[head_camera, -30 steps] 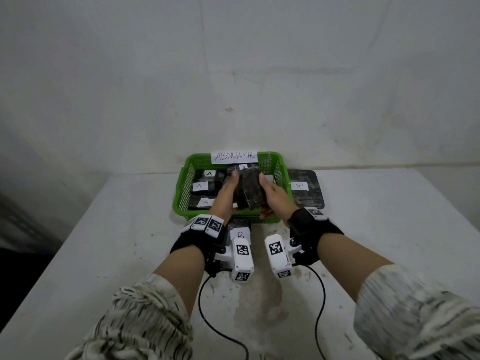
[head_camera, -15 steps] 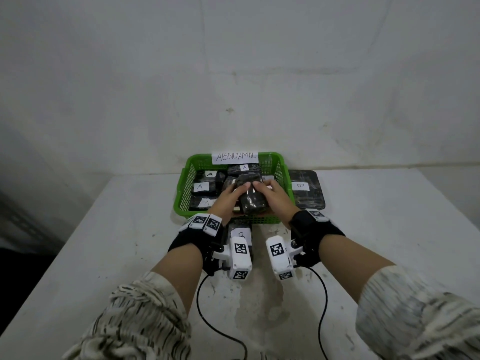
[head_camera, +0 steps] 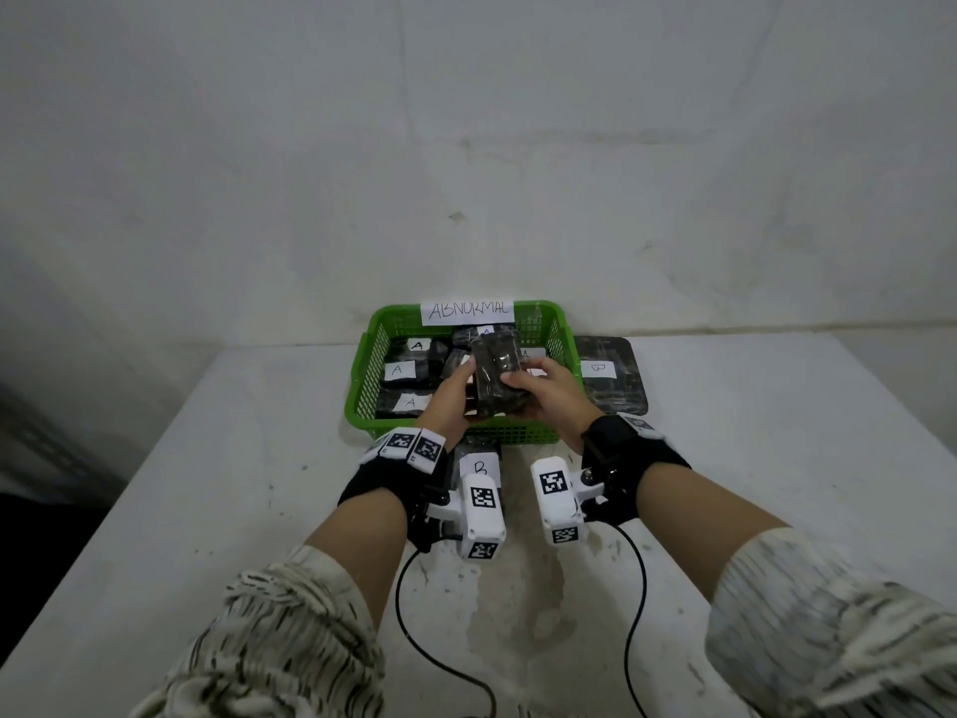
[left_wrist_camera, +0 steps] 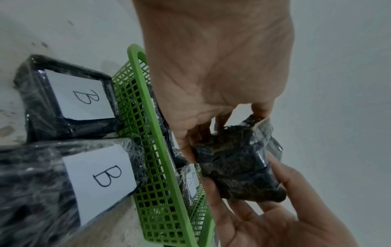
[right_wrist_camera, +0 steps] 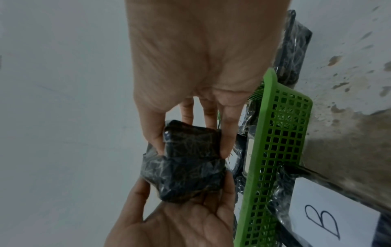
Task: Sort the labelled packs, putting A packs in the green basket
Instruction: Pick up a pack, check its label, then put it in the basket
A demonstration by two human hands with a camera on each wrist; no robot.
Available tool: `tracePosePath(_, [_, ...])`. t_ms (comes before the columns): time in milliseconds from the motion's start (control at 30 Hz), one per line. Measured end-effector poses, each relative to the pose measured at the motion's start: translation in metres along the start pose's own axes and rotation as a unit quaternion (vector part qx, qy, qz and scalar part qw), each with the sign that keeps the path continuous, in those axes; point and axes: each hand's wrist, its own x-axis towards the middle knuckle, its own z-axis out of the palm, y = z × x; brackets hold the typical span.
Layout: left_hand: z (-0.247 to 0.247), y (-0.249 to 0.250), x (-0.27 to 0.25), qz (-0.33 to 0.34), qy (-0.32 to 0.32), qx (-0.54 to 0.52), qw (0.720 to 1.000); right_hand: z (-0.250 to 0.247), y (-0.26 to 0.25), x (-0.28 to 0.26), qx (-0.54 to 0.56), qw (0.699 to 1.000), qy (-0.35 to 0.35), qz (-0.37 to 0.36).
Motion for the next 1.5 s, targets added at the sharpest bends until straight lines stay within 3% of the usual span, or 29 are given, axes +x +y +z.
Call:
tracePosePath(100, [-0.003,-0.001,-0.003,0.002,-0.012,-0.008,1.0,0.0,0.0,0.0,-0.002,1.0,-0.014,0.007])
tracePosePath(233, [-0.005,0.0,0.001,0.018,0.037,0.019,0.999,0.001,0.004,-0.001,-0.038,0.996,-0.081,0.018])
tracePosePath(333, [-0.007,-0.001,0.002,0.02,0.044,0.011,0.999,0.003,0.007,-0.001,-0.061,0.995,-0.082,0.01])
tracePosePath(467, [-0.009,-0.001,-0.005,0.024,0.014,0.005,1.0,0.002,0.005,-0.001,-0.008,0.996,-0.087,0.034])
tracePosePath(600, [-0.013,0.003,-0.004,0.088,0.032,0.067,0.993,-0.011,0.007,0.001,0.082,0.985,-0.129,0.078])
tracePosePath(733, [-0.008,0.005,-0.006,0.063,-0.021,0.081,0.994,-0.015,0.007,0.001,0.08,0.987,-0.083,0.112])
tracePosePath(833, [-0.002,0.004,-0.004,0.047,-0.012,0.077,0.996,-0.013,0.004,0.003,0.034,0.991,-0.047,0.122])
tracePosePath(1000, [0.001,0.005,-0.006,0.008,-0.004,-0.01,1.0,-0.012,0.004,0.007,-0.081,0.994,-0.006,0.07])
tracePosePath(1167, [0.002,0.001,-0.008,-0.03,-0.01,0.03,0.999,-0.009,0.008,0.008,-0.011,0.999,-0.019,0.023])
tracePosePath(1333, [0.001,0.0,-0.012,-0.058,-0.047,0.049,0.996,-0.002,0.003,0.006,-0.022,0.999,0.014,-0.027])
tracePosePath(1500, [-0.001,0.003,-0.014,-0.047,-0.025,0.044,0.998,-0.001,0.001,0.005,0.009,1.0,0.001,0.018])
